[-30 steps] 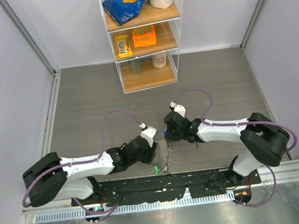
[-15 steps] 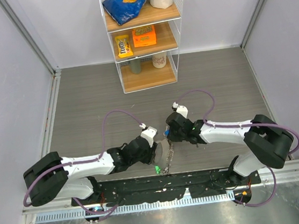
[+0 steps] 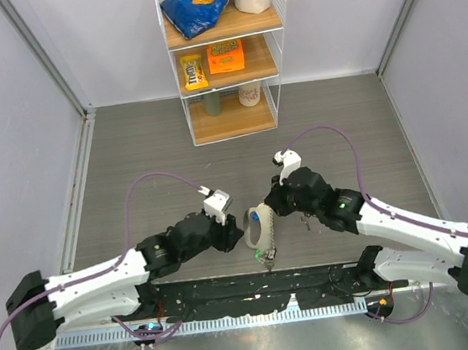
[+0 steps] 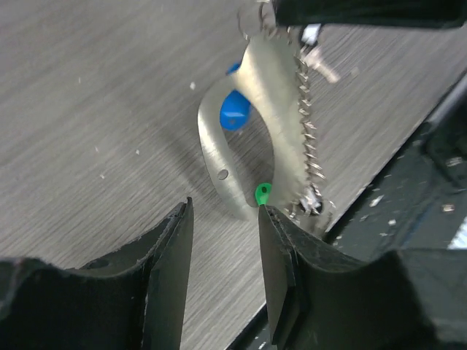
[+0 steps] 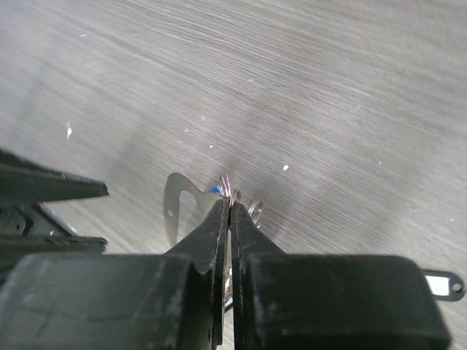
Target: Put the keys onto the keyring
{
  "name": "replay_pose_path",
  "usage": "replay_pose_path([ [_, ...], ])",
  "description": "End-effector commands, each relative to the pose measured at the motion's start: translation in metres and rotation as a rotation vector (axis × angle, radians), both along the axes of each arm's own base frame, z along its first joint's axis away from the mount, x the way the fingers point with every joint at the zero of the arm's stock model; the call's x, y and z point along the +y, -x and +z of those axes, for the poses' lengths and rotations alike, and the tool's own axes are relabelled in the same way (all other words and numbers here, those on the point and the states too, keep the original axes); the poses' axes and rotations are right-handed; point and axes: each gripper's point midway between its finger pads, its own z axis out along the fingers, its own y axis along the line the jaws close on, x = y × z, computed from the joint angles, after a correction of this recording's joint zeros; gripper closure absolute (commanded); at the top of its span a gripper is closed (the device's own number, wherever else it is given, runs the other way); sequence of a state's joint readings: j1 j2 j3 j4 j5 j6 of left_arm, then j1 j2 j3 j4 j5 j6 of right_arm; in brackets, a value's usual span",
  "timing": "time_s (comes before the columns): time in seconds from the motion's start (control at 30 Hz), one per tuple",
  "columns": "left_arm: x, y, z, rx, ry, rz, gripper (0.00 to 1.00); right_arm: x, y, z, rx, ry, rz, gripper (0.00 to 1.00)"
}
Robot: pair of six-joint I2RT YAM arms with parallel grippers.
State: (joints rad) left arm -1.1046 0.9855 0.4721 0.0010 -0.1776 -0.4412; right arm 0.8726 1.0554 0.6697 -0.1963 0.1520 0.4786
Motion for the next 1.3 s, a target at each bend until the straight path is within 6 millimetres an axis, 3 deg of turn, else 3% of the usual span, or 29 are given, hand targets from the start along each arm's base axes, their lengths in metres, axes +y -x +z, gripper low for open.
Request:
replay_pose_path([
  [0.0,0.003,0.007,0.053,-0.067,0.15,-0.035,0.53,0.01,0.017,0.051,-0.192,0.003,0.255,0.95],
  [0.23,0.016,0.026,0.132,-0.194,0.32,-0.121,0.48,0.026,0.071,0.109,-0.331,-0.135,0.586,0.95],
  [0.4,0.02,0.039,0.162,-0.231,0.411,-0.179,0.46,0.032,0.109,0.146,-0.419,-0.233,0.777,0.95],
  [0.73,0.008,0.065,0.193,-0.282,0.578,-0.333,0.45,0.043,0.161,0.186,-0.513,-0.34,1.075,0.95],
  [0.97,0.007,0.08,0.205,-0.277,0.659,-0.404,0.44,0.047,0.165,0.201,-0.545,-0.386,1.093,0.95],
  [1.27,0.003,0.087,0.203,-0.25,0.681,-0.441,0.44,0.05,0.17,0.213,-0.567,-0.449,1.11,0.95],
])
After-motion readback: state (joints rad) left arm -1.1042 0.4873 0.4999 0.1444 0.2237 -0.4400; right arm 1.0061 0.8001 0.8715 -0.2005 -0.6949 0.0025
